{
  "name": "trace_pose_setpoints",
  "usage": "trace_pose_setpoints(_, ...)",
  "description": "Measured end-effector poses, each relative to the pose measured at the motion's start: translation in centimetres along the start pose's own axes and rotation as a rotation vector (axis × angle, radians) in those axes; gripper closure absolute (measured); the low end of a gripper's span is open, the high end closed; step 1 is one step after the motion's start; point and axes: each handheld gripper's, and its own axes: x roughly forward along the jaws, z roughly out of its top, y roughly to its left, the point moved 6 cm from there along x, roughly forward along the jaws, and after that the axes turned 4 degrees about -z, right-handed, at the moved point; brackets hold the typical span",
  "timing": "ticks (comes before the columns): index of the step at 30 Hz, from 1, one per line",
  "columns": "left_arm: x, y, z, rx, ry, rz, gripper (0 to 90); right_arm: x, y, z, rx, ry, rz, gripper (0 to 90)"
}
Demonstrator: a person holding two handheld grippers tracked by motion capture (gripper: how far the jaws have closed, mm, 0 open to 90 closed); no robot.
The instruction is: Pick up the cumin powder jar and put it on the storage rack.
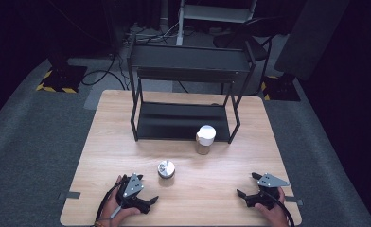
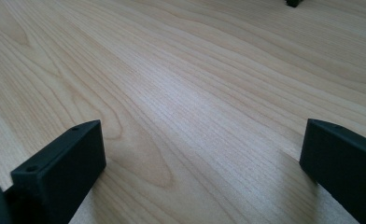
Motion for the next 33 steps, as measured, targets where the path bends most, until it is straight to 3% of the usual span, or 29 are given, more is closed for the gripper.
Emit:
trace_pose_setpoints(3,-0.1,0.4,0.4,-0.020,0.002,-0.015,0.7,0.0,0.0,0.0,0.000,0.000,0.000,0.0)
trace_pose_setpoints(7,-0.3,0.6,1.5,-0.010,-0.005,-0.016,0.4,0.0,0.0,0.0,0.000,0.000,0.000,0.0)
trace_pose_setpoints(13,-0.5,1.1,4.7,-0.010,-0.044,-0.053,0.3,0.0,0.0,0.0,0.000,0.000,0.000,0.0)
trace_pose_setpoints(18,-0.1,1.6,6.7,0.004,-0.042,-0.076,0.3,0.0,0.0,0.0,0.000,0.000,0.000,0.0)
trace_pose_setpoints(33,1.6,2.1,9.3,0.022,-0.009,-0.112,1.0,0.0,0.0,0.0,0.001,0.000,-0.002,0.0)
